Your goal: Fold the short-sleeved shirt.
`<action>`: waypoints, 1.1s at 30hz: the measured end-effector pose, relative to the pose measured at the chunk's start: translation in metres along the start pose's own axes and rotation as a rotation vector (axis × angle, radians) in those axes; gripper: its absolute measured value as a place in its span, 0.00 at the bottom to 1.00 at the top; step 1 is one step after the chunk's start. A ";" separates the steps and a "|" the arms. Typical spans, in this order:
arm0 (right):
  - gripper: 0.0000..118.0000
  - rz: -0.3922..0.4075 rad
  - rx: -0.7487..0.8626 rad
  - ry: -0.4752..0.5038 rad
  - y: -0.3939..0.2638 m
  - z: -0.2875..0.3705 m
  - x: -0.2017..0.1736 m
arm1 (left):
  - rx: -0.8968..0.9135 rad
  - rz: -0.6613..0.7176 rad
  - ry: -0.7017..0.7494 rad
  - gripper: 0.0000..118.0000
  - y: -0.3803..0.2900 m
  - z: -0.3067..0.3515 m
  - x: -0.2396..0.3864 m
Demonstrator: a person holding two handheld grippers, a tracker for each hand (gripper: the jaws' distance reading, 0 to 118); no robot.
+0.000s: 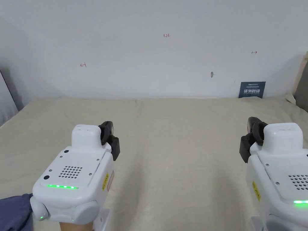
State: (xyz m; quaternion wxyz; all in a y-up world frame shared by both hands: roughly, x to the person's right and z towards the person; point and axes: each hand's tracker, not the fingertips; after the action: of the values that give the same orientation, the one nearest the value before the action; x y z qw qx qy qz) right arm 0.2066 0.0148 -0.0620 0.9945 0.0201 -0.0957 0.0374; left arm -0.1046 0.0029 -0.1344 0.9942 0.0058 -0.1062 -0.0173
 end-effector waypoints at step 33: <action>0.85 -0.013 -0.004 0.002 0.001 0.002 -0.003 | 0.016 -0.010 0.036 1.00 -0.003 0.004 0.001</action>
State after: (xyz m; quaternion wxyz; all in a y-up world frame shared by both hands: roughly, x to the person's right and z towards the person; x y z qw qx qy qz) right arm 0.2036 0.0160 -0.0607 0.9949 0.0187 -0.0945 0.0308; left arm -0.1046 -0.0002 -0.1304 0.9957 0.0148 -0.0884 -0.0212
